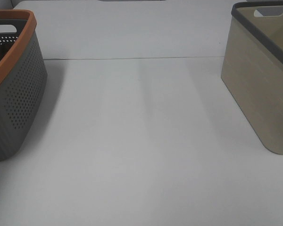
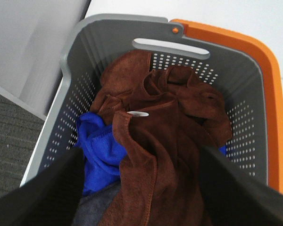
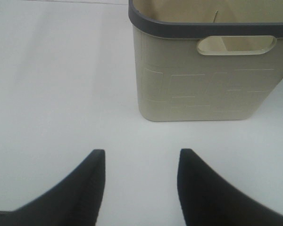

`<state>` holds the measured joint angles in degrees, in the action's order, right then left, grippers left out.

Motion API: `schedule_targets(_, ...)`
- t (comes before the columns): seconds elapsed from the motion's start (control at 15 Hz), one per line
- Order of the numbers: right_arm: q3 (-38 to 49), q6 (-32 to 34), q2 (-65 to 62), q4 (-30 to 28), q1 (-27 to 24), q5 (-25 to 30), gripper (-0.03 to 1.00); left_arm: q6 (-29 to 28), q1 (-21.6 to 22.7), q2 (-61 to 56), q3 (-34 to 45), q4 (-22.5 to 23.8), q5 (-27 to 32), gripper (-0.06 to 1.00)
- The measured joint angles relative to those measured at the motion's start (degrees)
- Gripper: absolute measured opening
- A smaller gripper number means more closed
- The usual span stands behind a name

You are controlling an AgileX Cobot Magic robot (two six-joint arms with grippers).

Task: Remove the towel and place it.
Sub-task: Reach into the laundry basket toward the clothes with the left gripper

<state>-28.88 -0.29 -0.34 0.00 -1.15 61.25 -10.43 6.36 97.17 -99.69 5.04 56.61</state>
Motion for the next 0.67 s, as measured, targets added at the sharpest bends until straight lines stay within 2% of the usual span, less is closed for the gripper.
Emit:
schedule_targets(0.4, 0.0, 0.0, 0.0, 0.0, 0.0, 0.0, 0.47, 0.0, 0.1, 11.2, -11.6, 2.0, 11.2, 0.66)
schedule_targets(0.53, 0.0, 0.0, 0.0, 0.0, 0.0, 0.0, 0.47, 0.0, 0.9, 14.0, -15.1, 1.8, 12.6, 0.66)
schedule_targets(0.67, 0.0, 0.0, 0.0, 0.0, 0.0, 0.0, 0.47, 0.0, 4.6, 17.5, -18.7, -2.6, 12.7, 0.66)
